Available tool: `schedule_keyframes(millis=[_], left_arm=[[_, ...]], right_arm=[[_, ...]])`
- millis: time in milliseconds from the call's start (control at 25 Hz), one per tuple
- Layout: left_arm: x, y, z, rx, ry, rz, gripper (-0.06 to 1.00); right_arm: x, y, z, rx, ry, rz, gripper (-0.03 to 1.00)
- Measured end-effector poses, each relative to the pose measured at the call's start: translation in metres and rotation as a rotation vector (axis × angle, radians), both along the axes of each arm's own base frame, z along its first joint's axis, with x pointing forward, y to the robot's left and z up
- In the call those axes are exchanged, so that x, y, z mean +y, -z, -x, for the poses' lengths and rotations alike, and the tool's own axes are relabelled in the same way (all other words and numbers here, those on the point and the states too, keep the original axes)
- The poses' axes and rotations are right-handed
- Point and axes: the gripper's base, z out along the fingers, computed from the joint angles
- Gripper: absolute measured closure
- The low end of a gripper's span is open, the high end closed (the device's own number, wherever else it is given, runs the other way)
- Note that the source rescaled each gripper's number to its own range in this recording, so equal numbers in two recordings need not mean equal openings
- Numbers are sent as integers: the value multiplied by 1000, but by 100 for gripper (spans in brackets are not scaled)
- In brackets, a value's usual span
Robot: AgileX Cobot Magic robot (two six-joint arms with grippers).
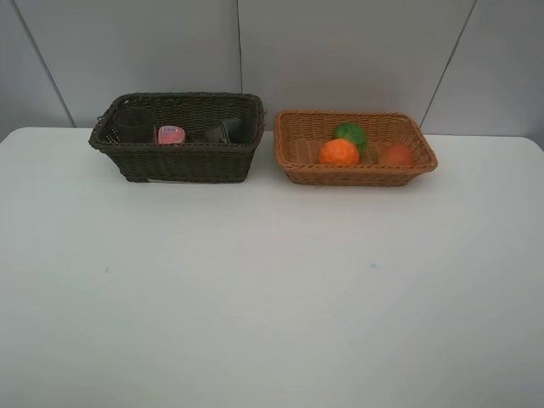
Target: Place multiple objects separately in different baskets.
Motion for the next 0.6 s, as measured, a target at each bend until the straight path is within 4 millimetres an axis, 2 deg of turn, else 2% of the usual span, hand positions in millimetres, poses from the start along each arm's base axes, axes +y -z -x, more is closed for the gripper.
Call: schedule_keyframes(millis=[600], left_arm=[[4, 2, -9, -67, -17, -43, -6]], right_arm=[[0, 0, 0, 0, 0, 0, 10]])
